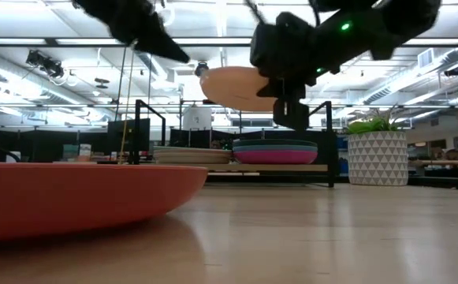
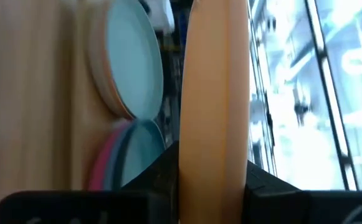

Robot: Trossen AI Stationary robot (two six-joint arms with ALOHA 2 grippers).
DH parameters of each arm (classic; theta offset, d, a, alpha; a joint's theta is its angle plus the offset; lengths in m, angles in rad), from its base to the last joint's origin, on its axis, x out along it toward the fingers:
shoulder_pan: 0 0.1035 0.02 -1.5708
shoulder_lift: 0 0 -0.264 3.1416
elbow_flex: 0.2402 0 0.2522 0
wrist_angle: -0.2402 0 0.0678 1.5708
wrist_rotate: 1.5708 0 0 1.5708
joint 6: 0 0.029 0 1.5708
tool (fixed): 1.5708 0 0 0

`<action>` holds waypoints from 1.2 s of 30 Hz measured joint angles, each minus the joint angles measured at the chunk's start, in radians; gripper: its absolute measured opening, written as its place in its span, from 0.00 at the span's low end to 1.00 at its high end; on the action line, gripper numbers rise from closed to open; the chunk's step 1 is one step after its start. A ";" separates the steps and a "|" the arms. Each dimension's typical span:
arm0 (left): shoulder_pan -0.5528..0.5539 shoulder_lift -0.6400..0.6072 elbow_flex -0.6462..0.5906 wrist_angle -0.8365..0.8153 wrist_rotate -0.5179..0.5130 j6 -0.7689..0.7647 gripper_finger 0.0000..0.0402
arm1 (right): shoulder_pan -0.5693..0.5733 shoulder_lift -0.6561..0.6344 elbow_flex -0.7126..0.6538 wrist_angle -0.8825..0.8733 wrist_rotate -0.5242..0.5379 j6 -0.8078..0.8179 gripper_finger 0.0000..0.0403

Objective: Place and stack plates onto a shelf
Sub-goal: Stack the light brown plate on top of the dark green plate on the shelf

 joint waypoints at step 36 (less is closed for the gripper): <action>-0.116 -0.365 -0.291 0.060 -0.094 -0.124 0.42 | -0.252 0.000 0.087 -0.710 -0.186 0.705 0.40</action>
